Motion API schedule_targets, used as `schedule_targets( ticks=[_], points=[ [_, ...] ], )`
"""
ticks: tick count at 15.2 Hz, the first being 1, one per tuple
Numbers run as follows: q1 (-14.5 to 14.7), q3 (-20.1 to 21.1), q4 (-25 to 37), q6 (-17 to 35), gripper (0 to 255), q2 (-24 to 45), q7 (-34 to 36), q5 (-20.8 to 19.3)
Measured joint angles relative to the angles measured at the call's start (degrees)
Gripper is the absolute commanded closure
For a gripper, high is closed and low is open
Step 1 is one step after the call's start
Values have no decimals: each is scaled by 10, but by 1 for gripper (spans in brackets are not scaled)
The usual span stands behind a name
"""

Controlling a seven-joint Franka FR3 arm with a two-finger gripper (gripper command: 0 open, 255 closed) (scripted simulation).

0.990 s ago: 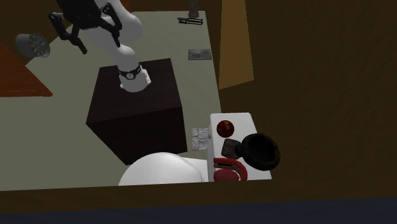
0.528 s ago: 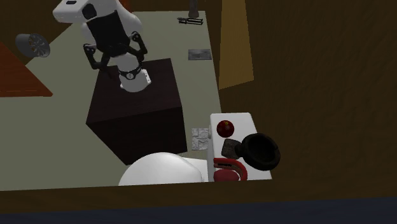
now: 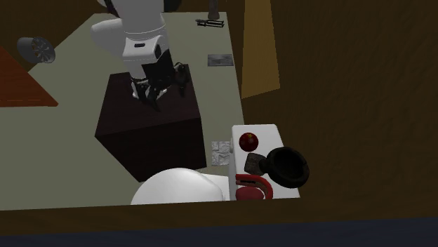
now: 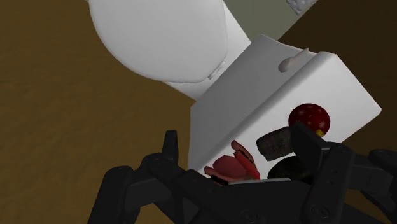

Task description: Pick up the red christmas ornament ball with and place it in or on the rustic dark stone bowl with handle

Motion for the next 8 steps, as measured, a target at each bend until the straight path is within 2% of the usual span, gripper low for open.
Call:
schedule_targets(
  ticks=[8],
  points=[
    [41,41,11,139,0,131,-51,-25]
  ],
)
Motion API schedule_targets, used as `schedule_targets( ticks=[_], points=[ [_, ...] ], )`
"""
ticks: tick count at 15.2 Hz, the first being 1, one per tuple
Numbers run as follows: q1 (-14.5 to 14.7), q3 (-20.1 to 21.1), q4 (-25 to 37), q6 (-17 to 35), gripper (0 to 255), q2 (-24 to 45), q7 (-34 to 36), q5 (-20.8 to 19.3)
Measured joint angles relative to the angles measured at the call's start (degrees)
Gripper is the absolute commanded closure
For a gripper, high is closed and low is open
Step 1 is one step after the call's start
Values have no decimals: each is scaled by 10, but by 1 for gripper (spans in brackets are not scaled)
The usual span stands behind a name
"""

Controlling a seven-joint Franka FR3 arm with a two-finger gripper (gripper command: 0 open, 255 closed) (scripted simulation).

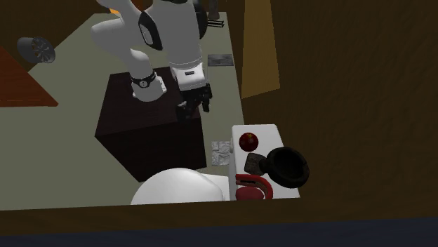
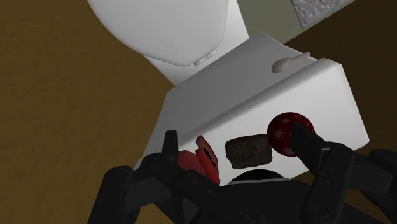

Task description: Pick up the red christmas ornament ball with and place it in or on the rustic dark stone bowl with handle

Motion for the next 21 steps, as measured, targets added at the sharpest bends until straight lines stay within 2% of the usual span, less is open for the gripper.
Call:
schedule_targets(
  ticks=[6,10,12,17,21],
  points=[
    [23,26,24,85,0,98,-23,-49],
    [45,37,43,143,0,172,-13,-109],
    [59,35,61,166,0,211,-9,-143],
    [114,14,104,217,0,303,16,-234],
    [137,-3,127,239,0,346,26,-266]
  ],
)
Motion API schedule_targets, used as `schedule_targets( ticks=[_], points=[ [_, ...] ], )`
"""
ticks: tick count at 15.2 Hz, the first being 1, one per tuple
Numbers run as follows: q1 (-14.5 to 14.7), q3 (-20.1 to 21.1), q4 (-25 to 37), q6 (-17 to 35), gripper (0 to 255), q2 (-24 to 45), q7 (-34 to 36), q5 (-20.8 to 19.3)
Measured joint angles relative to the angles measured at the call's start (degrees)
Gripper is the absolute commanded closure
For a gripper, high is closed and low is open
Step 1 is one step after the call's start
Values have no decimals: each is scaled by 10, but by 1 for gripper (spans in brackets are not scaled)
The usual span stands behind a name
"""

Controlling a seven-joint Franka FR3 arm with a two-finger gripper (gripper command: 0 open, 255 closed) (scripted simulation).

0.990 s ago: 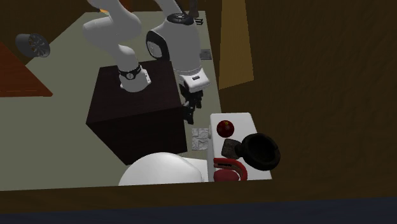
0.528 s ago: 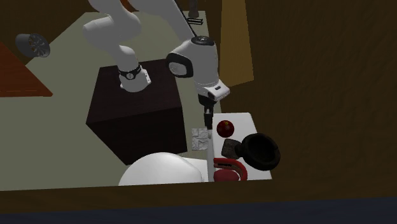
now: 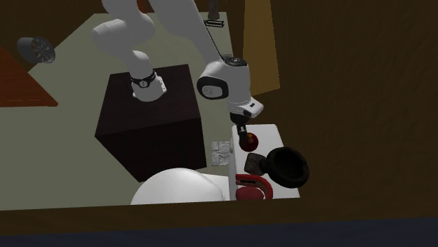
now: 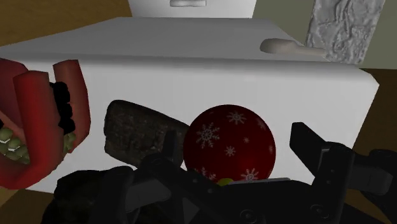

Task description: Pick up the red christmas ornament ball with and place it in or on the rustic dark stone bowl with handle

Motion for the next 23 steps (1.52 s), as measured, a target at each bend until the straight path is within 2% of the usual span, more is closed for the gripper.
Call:
schedule_targets(
  ticks=[5,11,12,23],
  points=[
    [15,-20,21,21,0,41,13,-17],
    [17,-22,25,24,0,48,14,-19],
    [17,-22,25,24,255,48,14,-19],
    [15,-20,24,21,255,43,12,-17]
  ],
)
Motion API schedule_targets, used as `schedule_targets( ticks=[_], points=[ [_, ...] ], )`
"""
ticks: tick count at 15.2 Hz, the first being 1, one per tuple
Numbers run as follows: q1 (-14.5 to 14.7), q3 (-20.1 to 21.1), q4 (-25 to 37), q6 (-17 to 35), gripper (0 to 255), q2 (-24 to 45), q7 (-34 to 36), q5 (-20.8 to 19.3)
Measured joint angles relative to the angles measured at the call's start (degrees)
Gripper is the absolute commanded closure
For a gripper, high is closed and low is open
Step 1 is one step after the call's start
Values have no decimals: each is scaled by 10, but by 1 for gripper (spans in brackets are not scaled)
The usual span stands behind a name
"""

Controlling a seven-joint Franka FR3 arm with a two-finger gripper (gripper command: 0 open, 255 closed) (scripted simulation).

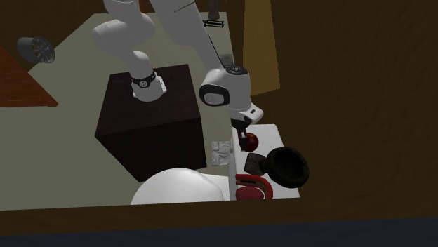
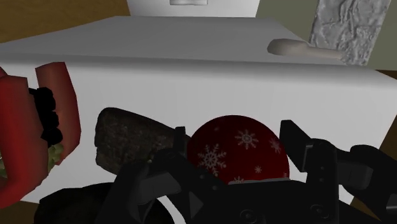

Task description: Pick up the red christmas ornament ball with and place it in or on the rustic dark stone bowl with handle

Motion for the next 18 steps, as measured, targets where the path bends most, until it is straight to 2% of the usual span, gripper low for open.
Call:
schedule_targets(
  ticks=[18],
  points=[
    [-57,74,-22,-99,255,-119,-73,81]
  ],
)
